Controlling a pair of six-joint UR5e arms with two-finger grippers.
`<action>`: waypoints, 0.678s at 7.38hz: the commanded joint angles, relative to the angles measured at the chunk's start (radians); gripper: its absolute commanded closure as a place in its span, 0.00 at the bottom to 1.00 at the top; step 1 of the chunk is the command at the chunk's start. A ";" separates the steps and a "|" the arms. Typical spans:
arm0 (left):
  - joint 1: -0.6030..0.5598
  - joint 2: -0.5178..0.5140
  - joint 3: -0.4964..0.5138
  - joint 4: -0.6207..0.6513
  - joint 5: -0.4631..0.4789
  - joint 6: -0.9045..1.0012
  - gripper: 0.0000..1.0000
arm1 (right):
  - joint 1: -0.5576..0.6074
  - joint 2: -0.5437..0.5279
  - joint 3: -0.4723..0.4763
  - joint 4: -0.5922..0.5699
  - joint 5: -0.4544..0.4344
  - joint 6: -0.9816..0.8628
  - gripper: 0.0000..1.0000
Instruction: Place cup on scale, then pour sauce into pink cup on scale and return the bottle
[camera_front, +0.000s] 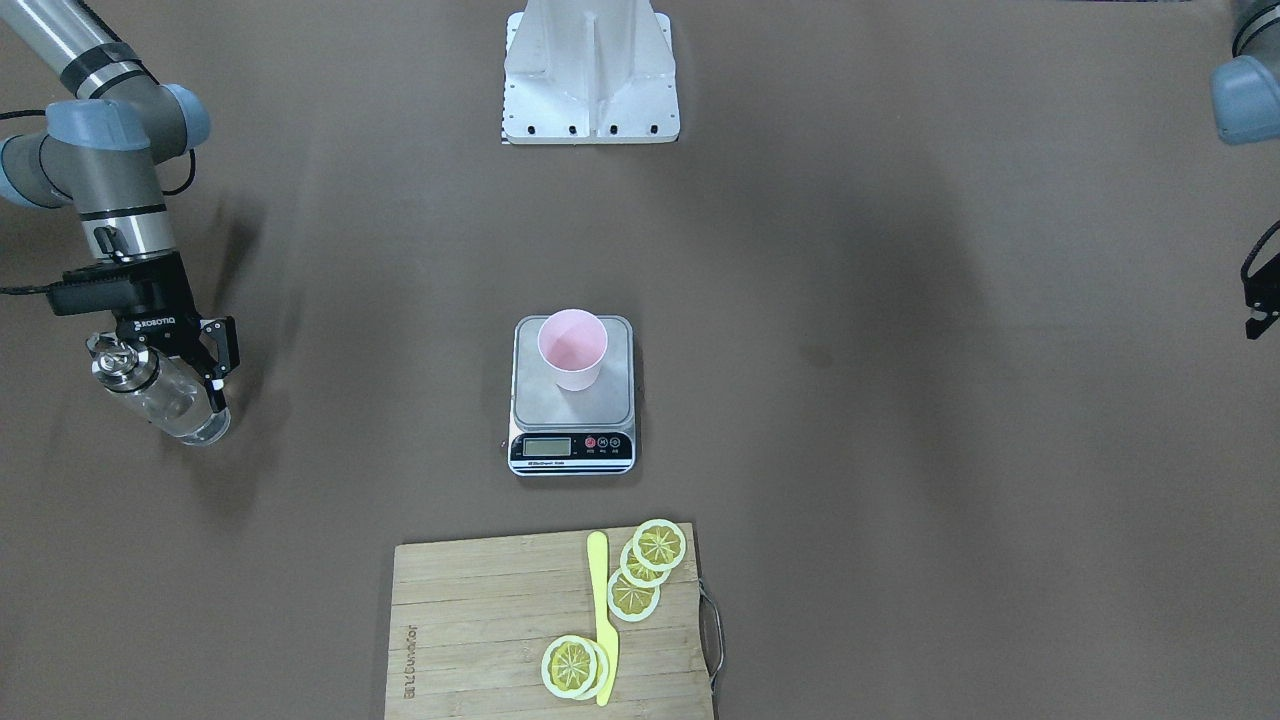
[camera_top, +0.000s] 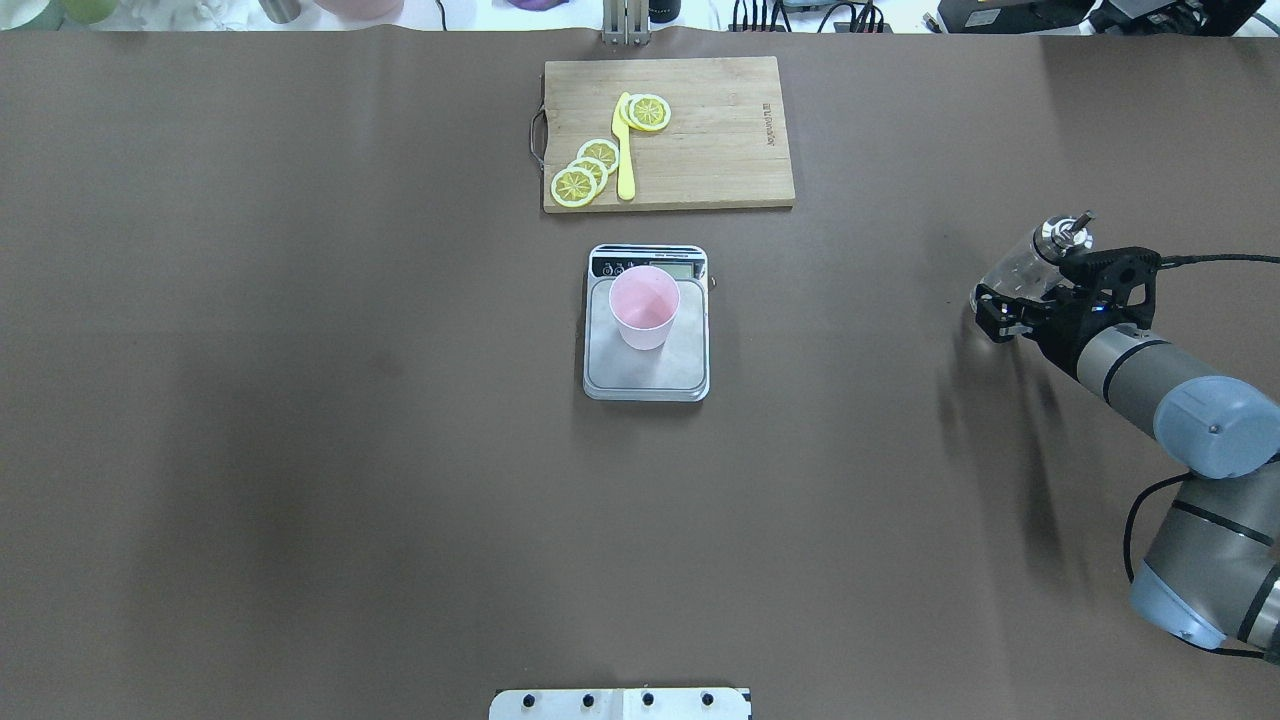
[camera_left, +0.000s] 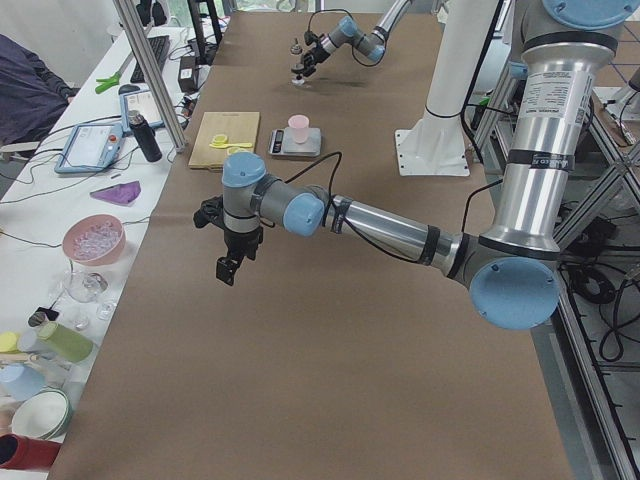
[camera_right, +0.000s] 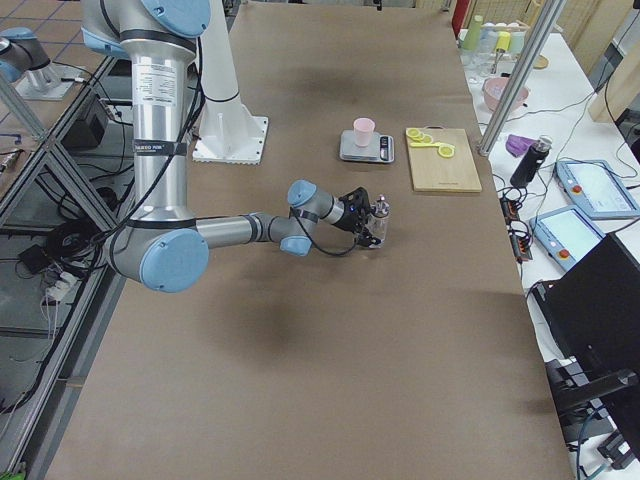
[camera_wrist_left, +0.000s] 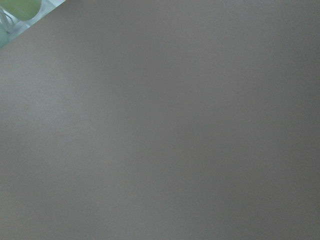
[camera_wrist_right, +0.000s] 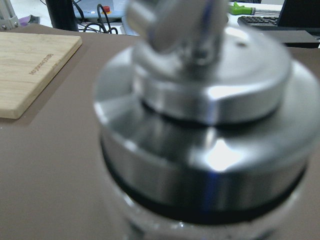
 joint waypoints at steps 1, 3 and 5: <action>-0.038 0.048 0.031 0.036 -0.023 0.026 0.01 | 0.001 -0.004 0.028 -0.008 0.006 -0.004 1.00; -0.125 0.125 0.045 0.048 -0.159 0.033 0.01 | 0.001 0.002 0.092 -0.117 0.006 -0.002 1.00; -0.167 0.206 0.030 0.042 -0.167 0.121 0.01 | -0.002 0.003 0.187 -0.269 -0.002 -0.001 1.00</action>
